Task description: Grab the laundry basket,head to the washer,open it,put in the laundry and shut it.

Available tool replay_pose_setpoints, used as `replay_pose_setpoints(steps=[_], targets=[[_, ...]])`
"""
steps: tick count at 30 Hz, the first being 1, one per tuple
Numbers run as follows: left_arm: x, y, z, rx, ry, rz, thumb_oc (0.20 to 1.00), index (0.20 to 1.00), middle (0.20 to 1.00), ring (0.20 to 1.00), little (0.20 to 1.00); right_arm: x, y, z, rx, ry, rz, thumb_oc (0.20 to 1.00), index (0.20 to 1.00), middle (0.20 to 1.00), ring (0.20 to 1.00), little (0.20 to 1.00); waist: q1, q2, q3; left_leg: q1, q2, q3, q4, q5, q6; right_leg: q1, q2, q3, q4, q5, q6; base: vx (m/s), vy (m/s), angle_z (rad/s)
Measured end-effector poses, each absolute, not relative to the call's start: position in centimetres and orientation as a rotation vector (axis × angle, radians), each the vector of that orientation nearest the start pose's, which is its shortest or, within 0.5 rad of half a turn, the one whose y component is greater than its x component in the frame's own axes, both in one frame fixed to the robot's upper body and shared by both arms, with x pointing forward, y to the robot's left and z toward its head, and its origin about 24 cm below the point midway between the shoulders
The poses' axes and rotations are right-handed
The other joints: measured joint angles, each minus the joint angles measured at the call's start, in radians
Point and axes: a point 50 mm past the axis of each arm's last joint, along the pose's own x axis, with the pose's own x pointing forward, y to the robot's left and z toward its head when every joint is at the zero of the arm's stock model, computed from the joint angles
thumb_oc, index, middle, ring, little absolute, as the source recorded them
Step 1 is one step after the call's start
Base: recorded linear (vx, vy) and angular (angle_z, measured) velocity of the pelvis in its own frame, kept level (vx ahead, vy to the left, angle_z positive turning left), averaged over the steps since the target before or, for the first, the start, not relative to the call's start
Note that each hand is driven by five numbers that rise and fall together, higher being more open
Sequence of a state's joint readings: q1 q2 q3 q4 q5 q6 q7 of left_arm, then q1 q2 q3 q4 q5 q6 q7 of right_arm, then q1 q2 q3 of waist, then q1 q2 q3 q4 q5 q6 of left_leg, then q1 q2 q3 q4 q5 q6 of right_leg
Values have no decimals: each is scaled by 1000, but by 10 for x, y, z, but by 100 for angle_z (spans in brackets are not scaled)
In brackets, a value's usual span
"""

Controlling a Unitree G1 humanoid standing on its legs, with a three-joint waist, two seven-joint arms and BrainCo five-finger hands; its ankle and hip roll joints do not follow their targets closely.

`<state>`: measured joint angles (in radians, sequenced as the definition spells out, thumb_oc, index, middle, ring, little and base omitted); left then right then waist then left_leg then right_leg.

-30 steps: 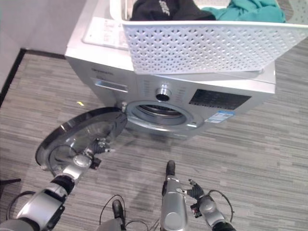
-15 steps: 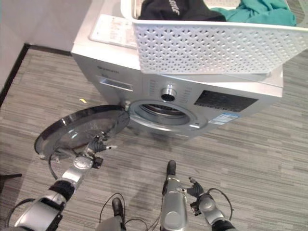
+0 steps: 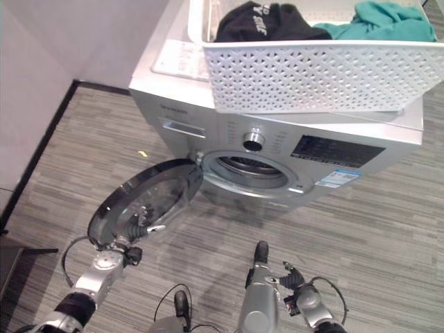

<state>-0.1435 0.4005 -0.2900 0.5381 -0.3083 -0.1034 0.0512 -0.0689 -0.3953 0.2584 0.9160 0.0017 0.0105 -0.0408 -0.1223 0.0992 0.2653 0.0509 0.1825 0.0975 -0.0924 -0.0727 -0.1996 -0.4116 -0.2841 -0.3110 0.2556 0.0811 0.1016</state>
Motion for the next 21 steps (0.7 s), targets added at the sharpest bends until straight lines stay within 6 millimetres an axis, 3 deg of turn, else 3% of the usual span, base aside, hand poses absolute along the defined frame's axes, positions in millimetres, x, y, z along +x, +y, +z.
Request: replay_pose_setpoints(steps=[6, 14, 18, 21], targets=[[242, 211, -49, 183, 433, -62, 1000, 1000, 1000, 1000, 1000, 172, -258, -115, -509, 905, 15, 1000, 1000, 1000, 1000, 1000, 1, -10, -38, -2, 1, -3, 7, 0, 0, 2, 0, 0, 1, 0, 0, 0, 0, 0], [241, 215, -56, 232, 468, -57, 1000, 1000, 1000, 1000, 1000, 172, -256, -113, -505, 898, 26, 1000, 1000, 1000, 1000, 1000, -3, -12, -51, 1, 8, -13, 10, 2, 0, 12, 7, -2, 0, -2, 0, 3, -49, 2], [241, 217, -56, 243, 470, -53, 1000, 1000, 1000, 1000, 1000, 186, -257, -96, -520, 795, 53, 1000, 1000, 1000, 1000, 1000, -14, -10, -54, -3, 28, -11, 16, 4, -3, 11, 28, -4, 8, -18, -4, 13, -126, -1], [233, 232, -64, 245, 524, 9, 1000, 1000, 1000, 1000, 1000, 195, -266, -75, -548, 693, 41, 1000, 1000, 1000, 1000, 1000, -22, -11, -93, -8, 74, 3, 35, 4, -2, 9, 76, -4, 13, -39, -21, 69, -204, -11]])
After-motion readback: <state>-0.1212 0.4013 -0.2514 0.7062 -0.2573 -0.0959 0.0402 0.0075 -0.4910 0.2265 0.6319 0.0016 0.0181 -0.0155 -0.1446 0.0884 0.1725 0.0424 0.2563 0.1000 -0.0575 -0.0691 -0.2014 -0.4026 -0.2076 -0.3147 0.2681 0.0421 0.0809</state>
